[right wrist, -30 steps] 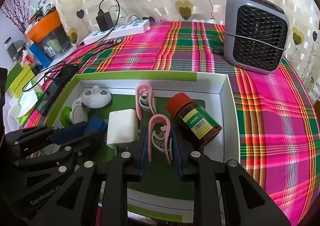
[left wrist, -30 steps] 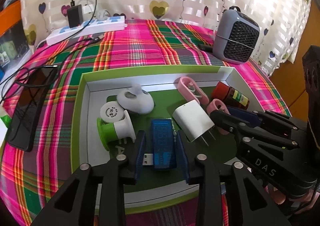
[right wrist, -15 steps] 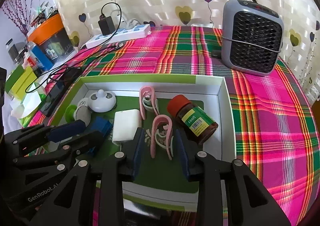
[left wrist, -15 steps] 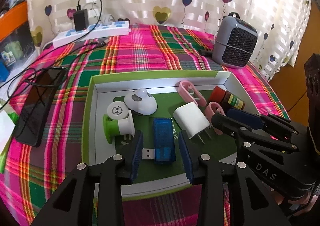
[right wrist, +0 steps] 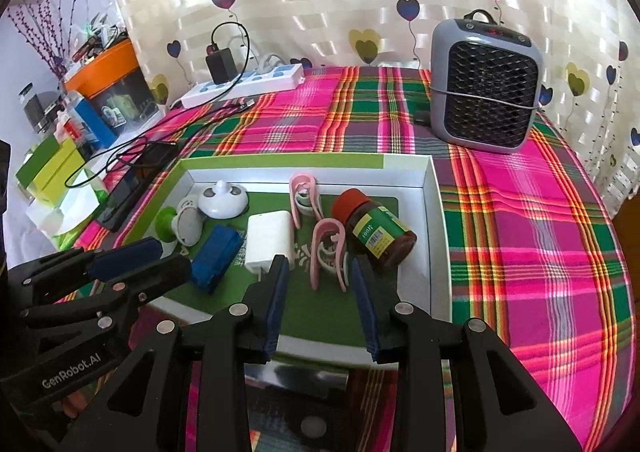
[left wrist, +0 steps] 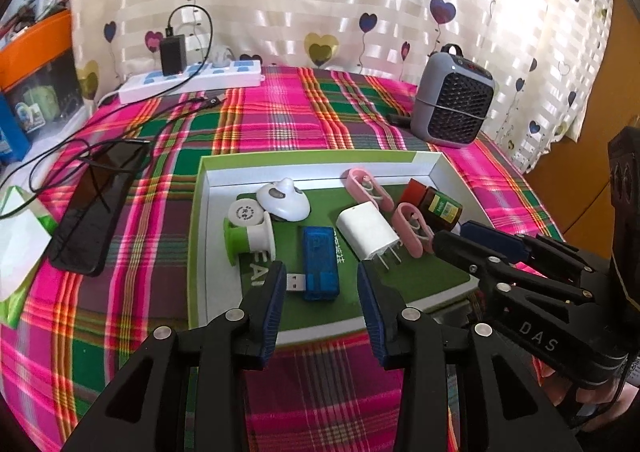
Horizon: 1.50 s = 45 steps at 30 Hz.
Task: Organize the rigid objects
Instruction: 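Open both tools releasing the USB stick and hook, then lift away, then move the left tool toward the silver metal case while the right tool approaches the black device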
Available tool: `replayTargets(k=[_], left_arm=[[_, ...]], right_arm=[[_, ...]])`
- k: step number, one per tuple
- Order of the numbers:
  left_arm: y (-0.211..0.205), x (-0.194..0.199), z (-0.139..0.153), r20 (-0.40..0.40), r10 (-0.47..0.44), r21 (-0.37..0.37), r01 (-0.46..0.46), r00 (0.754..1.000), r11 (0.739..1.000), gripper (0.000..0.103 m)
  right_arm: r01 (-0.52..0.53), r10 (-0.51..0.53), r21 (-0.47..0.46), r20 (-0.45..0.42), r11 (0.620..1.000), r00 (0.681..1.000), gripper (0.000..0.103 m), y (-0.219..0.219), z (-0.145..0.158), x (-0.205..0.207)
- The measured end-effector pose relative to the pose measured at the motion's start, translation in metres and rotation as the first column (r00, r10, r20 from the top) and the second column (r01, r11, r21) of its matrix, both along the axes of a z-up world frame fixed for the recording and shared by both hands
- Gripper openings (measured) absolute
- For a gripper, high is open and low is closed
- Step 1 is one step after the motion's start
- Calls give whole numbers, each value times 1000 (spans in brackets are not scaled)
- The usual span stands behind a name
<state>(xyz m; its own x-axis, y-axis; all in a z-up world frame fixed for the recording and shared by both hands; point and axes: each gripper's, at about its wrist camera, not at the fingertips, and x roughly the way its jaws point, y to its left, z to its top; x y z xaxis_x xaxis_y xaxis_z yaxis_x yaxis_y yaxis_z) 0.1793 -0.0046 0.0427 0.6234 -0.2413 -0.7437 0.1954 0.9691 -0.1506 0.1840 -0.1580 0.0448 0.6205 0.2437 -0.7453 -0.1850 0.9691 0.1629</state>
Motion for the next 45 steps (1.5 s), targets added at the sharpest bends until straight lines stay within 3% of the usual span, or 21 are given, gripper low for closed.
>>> replayTargets(k=[18,30,35,45], left_arm=[[19,-35,-1,5,11,-56,-11,1000,998,36],[29,-53,-5,-6,10,-76,-11,1000,997,36],[28,-57,-8,-13,3,-78,-4,1000,997,36],[28,-59,-11,-26,-1,-79,-1,1000,997,36]], right_arm=[[44,-46,28,50,999,998,34,-21,9,-50],[-60,58,49,39,997,998,34,-20,-5,-72],[-83,81,80,20,993,996,44,-17,-9,-72],[-170,170,47,8,984,985,44,-4,-12,-89]])
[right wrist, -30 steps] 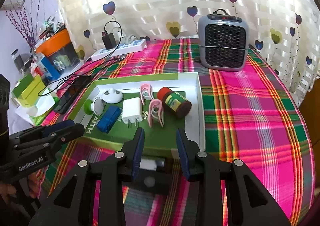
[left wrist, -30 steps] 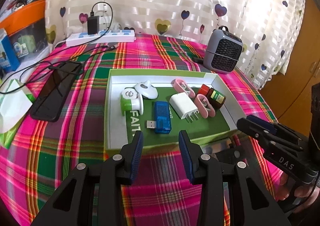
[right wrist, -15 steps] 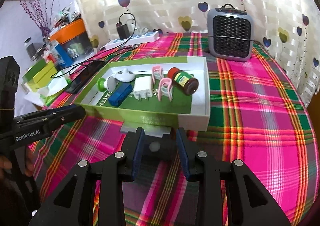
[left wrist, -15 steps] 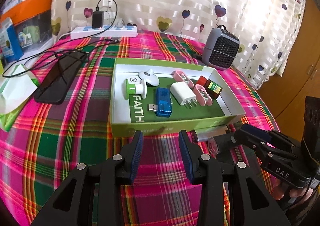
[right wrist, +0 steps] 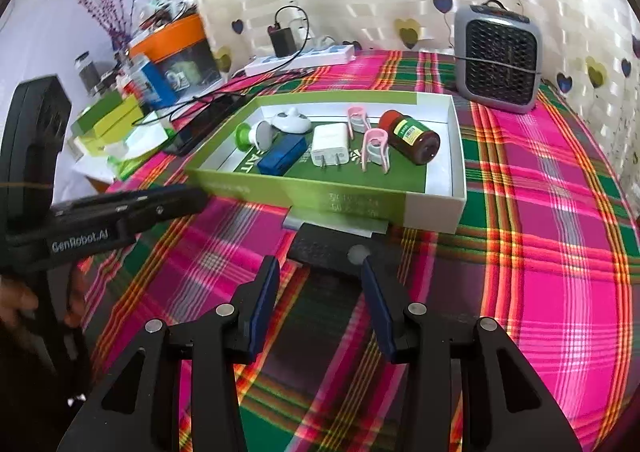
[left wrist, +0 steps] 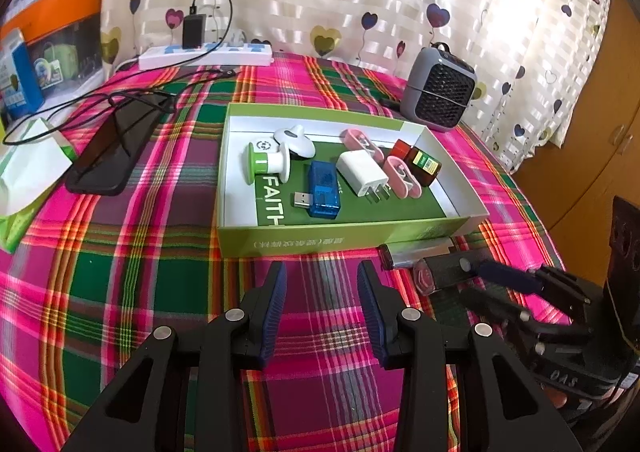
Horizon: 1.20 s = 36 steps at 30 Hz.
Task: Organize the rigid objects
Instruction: 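Move the left tool toward the silver metal case while the right tool approaches the black device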
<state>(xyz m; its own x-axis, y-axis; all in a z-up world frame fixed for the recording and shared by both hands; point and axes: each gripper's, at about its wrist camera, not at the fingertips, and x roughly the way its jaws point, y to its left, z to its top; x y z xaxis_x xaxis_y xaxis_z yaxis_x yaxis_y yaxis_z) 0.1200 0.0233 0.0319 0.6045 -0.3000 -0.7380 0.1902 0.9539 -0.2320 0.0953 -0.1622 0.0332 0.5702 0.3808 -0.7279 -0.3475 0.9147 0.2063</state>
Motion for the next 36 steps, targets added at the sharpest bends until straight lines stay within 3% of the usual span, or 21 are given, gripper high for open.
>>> replayTargets(k=[8,17,20,24,32,36], left_arm=[[-1,2,-4,-20,-4,3,4,1000,1000,36],[-4,4,-7,-35,-11,1,11,999,1000,36],[-3,4,-8,-38,-10,-2,10,999,1000,36],[-3,4,-9,-40,-10,-4,9,999,1000,36],[-3,3,-10,-44,-10,-5,10,999,1000,36],[-6,3,-12,-49,-17,-3,17,999,1000,36]], right_arm=[[80,-80,13,38,997,996,44,-18,4,19],[-73,74,75,-10,995,997,45,-13,-1,24],[-134,134,25,1,991,991,45,-5,1,16],[-120,121,-37,37,992,992,45,-2,3,15],[-111,111,21,30,994,993,45,-12,1,32],[-142,143,63,-25,988,989,45,-14,-7,39]])
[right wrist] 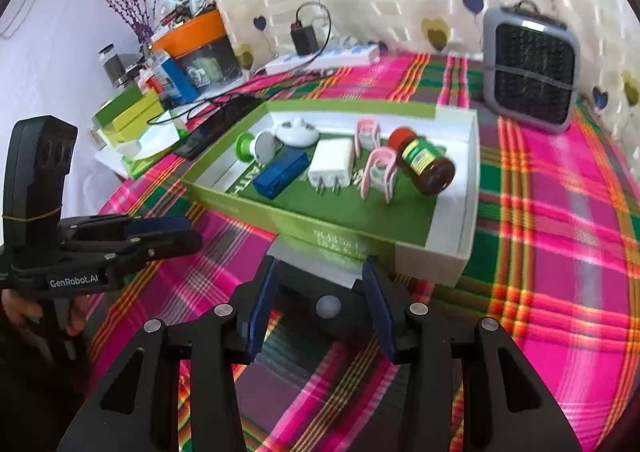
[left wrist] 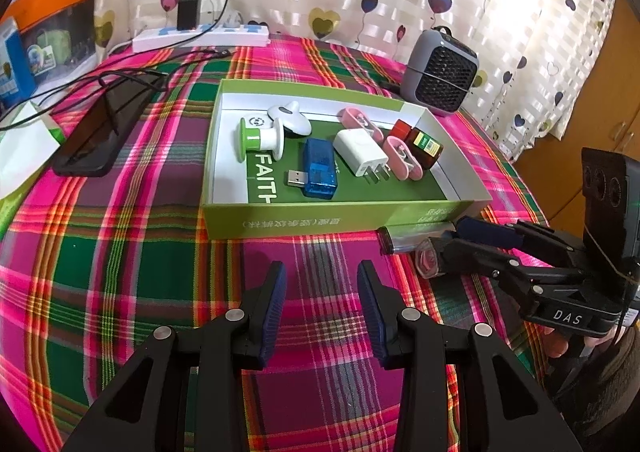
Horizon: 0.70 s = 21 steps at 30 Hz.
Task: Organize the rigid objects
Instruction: 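Move the left tool toward the silver metal case while the right tool approaches the black device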
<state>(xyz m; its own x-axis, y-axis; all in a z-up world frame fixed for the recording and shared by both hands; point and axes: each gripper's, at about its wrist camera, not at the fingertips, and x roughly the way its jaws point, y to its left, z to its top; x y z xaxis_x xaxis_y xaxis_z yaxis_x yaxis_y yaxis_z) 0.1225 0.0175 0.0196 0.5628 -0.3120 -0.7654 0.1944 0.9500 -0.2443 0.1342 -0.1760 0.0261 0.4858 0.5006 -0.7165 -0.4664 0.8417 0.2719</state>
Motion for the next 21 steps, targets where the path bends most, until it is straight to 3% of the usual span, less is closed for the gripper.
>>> replayTargets(k=[6,13,21], left_arm=[[-1,2,-1,-3,-3,1,3,1000,1000,36],[-6,5,-3,-13,-19,3,19,1000,1000,36],[-12,13,-5,-26,-49,-11,48,998,999,36]], right_arm=[[-64,65,30,-33,998,997,46,3,-1,-6],[-144,144,-9,-24,990,989,46,15,-1,-18],[-137,139,-178,1,974,990,46,36,-7,-24]])
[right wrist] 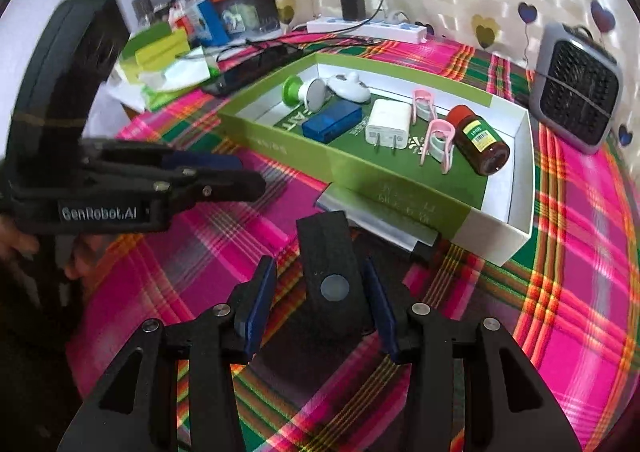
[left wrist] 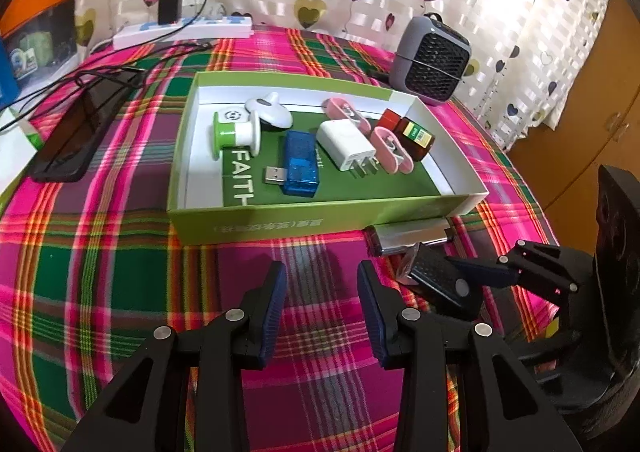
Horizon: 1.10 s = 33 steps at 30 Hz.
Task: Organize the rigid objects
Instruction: 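Move the left tool toward the silver metal case while the right tool approaches the black device, then grasp the silver metal case with the left tool while the right tool grasps the black device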
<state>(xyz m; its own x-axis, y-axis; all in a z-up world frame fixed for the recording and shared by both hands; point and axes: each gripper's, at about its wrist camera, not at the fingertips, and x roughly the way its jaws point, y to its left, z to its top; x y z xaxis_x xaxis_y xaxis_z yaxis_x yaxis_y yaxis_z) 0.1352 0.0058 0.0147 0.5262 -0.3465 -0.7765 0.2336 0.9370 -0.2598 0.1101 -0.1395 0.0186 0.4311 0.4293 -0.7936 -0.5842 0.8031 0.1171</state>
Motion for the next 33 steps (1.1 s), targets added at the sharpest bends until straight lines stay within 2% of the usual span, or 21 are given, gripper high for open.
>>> replayTargets(k=[3,5,6,7,10,22,29,33], left_arm=[[-4,3,0,-3,-18,-12,18,1000,1000,36],[-6,4,0,-3,-29,-15,29,1000,999,36],[-7,5,0,-7,-34,-17,34,999,999,36],[-8,6,0,-9,-37,-18,37,999,999,36],[-12,9,-2,-19,-52,-20,51,998,998,36],[-34,17,-6,-11,-122,2,122,992,993,36],[-57,19,-5,20,-163,87,160,986,983,36],[-71,11,-4,17,-237,77,235,971,969,36]], right_arm=[[19,-18,-49,25,999,1000,46,5,-1,-4],[48,-48,-35,23,998,999,46,2,-2,-3],[60,-59,-29,20,998,998,44,0,-2,-3],[75,-74,-29,22,997,997,36,-2,-2,-3],[100,-99,-28,23,995,995,29,-8,-2,-4],[225,-225,-4,16,974,974,28,-39,1,-17],[276,-275,-8,31,961,961,28,-56,4,-31],[287,-287,2,31,958,958,28,-61,4,-35]])
